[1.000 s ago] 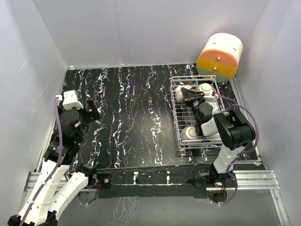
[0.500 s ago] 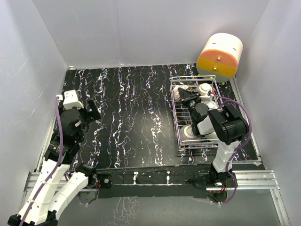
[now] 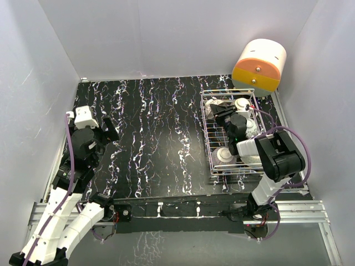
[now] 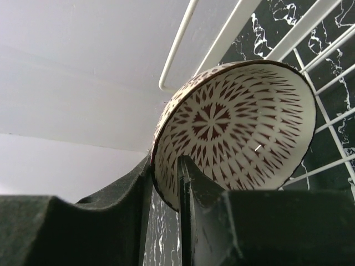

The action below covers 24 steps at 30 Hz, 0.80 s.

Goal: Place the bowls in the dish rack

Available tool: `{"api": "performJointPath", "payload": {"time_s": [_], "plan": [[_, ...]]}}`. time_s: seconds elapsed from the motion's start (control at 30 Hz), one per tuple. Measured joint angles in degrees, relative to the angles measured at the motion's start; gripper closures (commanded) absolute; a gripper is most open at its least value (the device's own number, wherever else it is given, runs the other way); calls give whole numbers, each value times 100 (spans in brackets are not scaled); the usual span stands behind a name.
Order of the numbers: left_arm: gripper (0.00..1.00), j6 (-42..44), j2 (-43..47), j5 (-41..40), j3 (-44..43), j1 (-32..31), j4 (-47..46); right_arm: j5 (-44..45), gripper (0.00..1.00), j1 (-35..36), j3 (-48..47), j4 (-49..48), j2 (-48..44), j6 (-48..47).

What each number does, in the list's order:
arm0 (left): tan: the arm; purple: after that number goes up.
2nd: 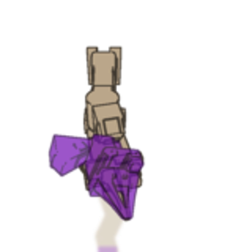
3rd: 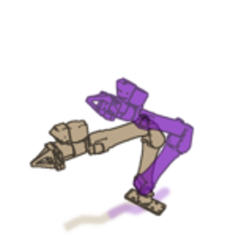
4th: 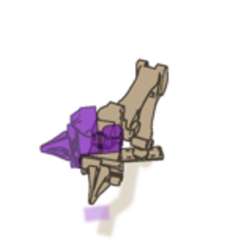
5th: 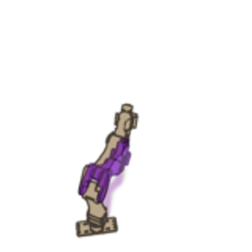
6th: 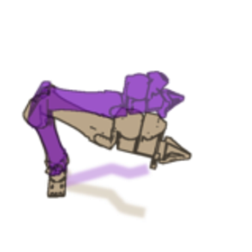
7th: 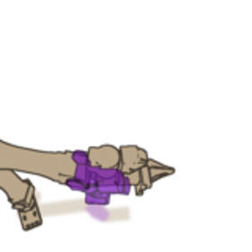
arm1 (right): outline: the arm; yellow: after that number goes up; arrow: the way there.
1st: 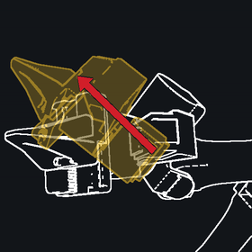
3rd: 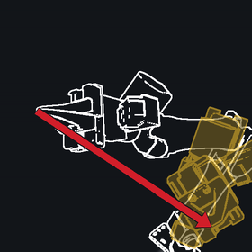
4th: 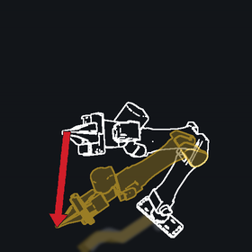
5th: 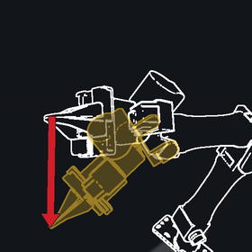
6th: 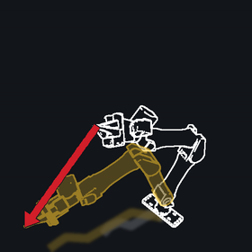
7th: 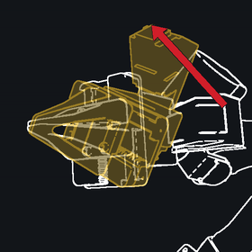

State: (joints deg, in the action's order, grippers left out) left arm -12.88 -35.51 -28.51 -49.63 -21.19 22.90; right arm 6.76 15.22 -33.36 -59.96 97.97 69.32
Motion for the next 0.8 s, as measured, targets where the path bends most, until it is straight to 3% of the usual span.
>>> {"api": "performJointPath", "payload": {"time_s": [0.27,0.8], "plan": [[3,-24,83,2,2,0,2,-229,77,-94,-22,597,-225,179],[3,-129,120,68,63,0,4,-566,83,-175,431,804,-710,321]]}}
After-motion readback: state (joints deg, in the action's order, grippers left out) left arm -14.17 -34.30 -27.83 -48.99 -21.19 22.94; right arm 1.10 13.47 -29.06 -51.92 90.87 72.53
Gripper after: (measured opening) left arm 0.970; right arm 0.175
